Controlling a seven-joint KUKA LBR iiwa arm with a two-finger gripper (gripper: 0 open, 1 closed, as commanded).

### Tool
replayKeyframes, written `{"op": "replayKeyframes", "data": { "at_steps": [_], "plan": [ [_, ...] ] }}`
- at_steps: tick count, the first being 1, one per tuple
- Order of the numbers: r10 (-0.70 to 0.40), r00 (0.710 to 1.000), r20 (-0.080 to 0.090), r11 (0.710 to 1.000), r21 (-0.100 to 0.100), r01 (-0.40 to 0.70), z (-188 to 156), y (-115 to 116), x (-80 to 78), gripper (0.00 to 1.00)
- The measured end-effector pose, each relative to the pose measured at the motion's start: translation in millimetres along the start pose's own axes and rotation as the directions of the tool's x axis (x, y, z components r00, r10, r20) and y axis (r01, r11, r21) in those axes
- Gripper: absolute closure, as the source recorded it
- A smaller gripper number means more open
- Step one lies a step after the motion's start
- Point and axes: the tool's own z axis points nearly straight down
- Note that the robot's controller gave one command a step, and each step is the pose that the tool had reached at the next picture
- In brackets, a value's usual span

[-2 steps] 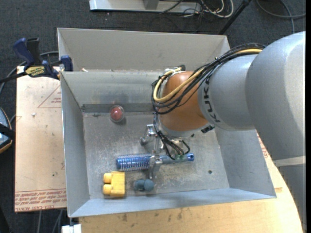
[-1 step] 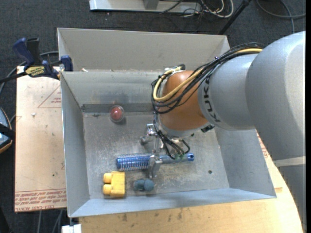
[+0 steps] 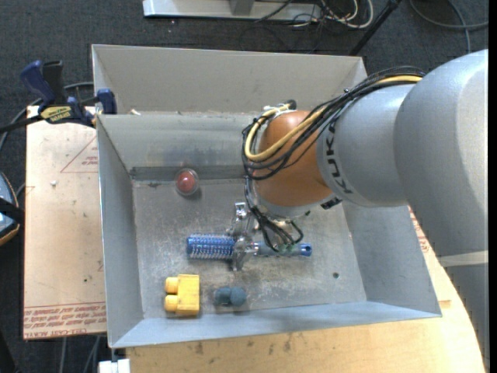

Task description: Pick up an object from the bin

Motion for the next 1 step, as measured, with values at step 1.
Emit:
{"op": "replayKeyframes", "data": {
  "at_steps": [1],
  "plan": [
    [-0.001,1.000,-0.001,1.000,0.001,0.001,-77.8,0.5,-3.0,1.00]
  ]
}}
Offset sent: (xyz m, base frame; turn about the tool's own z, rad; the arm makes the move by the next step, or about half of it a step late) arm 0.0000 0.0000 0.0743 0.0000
